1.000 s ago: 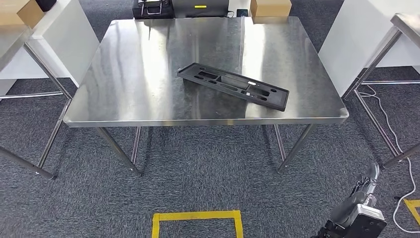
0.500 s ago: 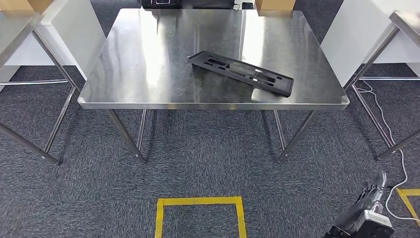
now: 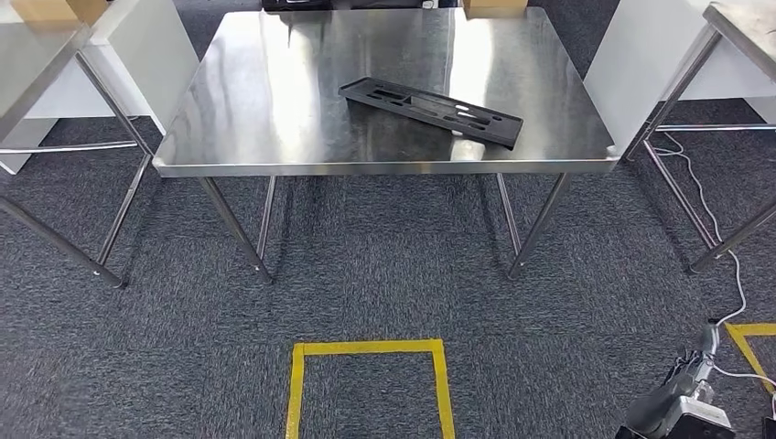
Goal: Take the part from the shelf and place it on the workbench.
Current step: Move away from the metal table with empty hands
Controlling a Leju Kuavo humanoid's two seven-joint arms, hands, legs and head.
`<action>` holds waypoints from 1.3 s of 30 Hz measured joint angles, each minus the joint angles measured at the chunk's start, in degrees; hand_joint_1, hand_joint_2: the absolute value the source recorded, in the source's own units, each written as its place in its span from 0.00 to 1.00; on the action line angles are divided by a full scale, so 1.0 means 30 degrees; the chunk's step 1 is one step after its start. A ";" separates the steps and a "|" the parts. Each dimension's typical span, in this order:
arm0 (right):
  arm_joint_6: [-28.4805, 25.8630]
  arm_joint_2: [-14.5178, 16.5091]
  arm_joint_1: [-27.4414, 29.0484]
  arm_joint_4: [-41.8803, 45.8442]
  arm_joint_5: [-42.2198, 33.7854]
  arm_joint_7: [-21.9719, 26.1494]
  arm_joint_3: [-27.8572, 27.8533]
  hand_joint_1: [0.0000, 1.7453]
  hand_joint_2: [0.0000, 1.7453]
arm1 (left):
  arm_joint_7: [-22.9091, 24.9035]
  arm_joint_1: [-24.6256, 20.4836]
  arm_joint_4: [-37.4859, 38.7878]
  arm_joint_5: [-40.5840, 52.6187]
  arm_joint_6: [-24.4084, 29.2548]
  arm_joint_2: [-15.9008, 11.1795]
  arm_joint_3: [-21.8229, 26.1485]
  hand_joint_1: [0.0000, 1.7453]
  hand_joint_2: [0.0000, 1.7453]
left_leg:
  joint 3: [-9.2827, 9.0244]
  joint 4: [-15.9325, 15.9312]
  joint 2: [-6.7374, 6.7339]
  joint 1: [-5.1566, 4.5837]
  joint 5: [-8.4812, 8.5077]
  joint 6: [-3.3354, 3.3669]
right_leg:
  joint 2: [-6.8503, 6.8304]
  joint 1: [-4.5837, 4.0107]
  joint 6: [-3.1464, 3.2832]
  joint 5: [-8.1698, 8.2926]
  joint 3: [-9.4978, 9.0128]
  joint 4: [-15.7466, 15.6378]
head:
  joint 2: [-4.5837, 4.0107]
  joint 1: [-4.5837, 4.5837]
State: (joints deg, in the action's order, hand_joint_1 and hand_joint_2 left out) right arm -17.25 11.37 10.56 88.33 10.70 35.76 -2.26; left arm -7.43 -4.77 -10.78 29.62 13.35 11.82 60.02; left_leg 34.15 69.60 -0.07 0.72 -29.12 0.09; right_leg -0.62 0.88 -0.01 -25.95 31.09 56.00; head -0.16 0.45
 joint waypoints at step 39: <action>0.0475 -0.0468 -0.1458 -0.2337 -0.1173 0.0002 0.0951 0.00 0.00 | 0.0457 0.0254 0.0020 0.0051 0.1180 0.0257 -0.0004 0.00 0.00 | -0.1781 -0.4665 -0.0063 -0.0168 0.0361 0.0824 | -0.0064 -0.0201 -0.0561 -0.0109 0.1185 0.0865 | 0.0000 -0.0051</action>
State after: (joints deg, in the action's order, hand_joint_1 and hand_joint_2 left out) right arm -15.82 9.97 6.18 81.32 7.18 35.76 0.60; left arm -6.05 -4.01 -10.72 29.77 16.89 12.60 60.01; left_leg 28.81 55.60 -0.26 0.22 -28.04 2.57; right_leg -0.81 0.28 -1.69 -26.28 34.64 58.59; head -0.16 0.29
